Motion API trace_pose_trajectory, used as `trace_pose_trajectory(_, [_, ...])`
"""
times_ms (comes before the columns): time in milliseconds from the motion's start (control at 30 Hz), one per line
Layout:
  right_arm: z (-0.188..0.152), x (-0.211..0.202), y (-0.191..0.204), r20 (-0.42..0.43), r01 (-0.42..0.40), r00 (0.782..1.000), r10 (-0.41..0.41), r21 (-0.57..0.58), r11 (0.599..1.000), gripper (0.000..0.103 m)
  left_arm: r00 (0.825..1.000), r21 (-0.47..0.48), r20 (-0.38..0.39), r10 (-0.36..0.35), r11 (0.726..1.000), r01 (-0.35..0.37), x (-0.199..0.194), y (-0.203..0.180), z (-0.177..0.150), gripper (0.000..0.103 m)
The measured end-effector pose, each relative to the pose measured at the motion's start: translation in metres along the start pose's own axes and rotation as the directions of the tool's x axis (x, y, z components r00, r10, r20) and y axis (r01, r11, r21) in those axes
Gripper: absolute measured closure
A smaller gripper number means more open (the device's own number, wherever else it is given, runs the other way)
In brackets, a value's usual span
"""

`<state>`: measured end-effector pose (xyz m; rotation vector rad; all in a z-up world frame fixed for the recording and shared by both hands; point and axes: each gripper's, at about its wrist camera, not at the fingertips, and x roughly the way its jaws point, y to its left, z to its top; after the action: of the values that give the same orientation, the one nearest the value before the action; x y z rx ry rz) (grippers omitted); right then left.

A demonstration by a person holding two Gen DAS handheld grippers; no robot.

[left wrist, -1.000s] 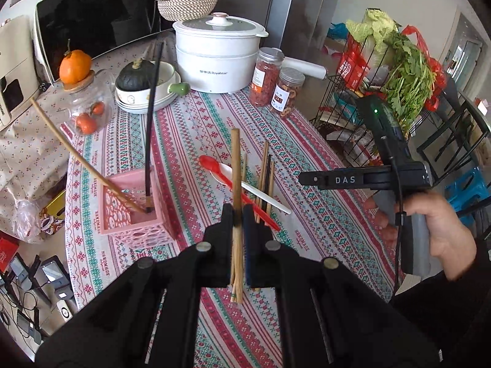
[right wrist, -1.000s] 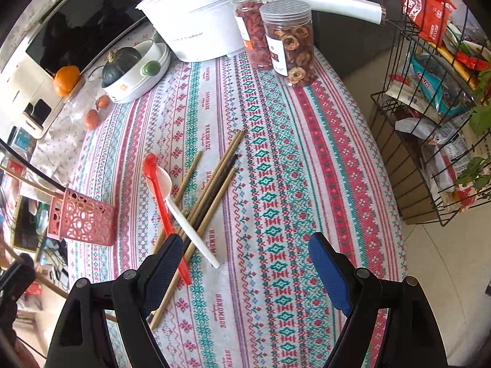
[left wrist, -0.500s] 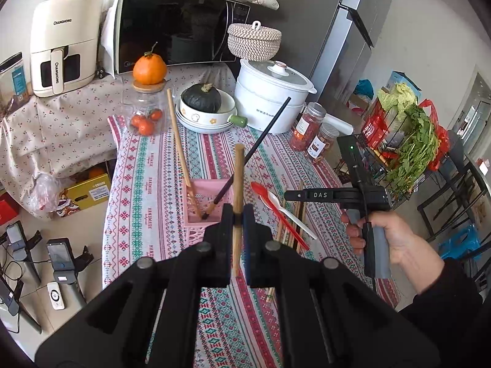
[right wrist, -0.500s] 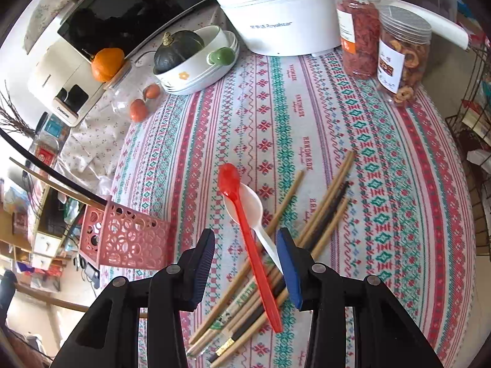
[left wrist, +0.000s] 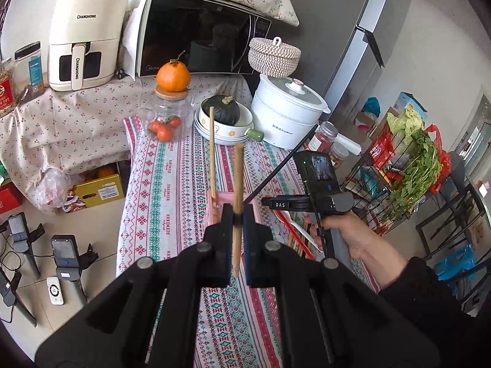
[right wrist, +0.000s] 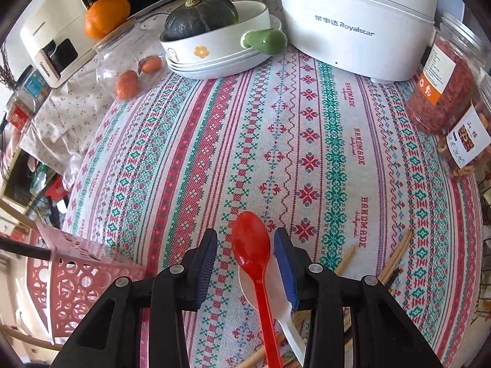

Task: Organize utensils
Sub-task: 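Grasp the red spoon with right tool while left tool carries chopstick toward basket, then release chopstick into pink basket with left tool while right tool drops red spoon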

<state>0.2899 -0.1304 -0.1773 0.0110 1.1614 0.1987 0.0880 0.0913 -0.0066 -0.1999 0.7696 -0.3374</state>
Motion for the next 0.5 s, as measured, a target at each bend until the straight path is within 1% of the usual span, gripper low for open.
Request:
trace_pose_trajectory(100, [0.003, 0.01, 0.007, -0.026, 0.061, 0.998, -0.063, -0.044, 0.997, 0.065, 1.0, -0.004, -0.004, 0.007, 1.0, -0.007, 0.002, 0.001, 0.0, 0.096])
trace_pose_trajectory(133, [0.003, 0.013, 0.008, -0.028, 0.069, 0.997, -0.071, -0.056, 0.996, 0.068, 1.0, -0.004, -0.004, 0.008, 1.0, -0.008, 0.003, 0.001, 0.0, 0.096])
trace_pose_trajectory(167, [0.002, 0.014, 0.01, -0.03, 0.074, 0.997, -0.076, -0.065, 0.995, 0.076, 1.0, -0.003, -0.004, 0.01, 1.0, -0.01, 0.003, 0.002, 0.0, 0.096])
trace_pose_trajectory(200, [0.001, 0.013, 0.01, -0.023, 0.08, 0.996, -0.081, -0.065, 0.995, 0.076, 1.0, -0.004, -0.001, 0.011, 1.0, -0.011, 0.002, 0.001, 0.0, 0.096])
trace_pose_trajectory(333, [-0.005, -0.006, 0.005, 0.029, 0.052, 0.998, -0.051, -0.033, 0.998, 0.076, 1.0, -0.006, 0.021, 0.009, 1.0, -0.009, -0.003, 0.002, 0.002, 0.096])
trace_pose_trajectory(500, [-0.013, -0.056, 0.001, 0.139, 0.02, 0.99, -0.016, -0.025, 1.0, 0.076, 0.997, -0.017, 0.082, -0.006, 1.0, 0.007, -0.016, 0.002, 0.007, 0.096])
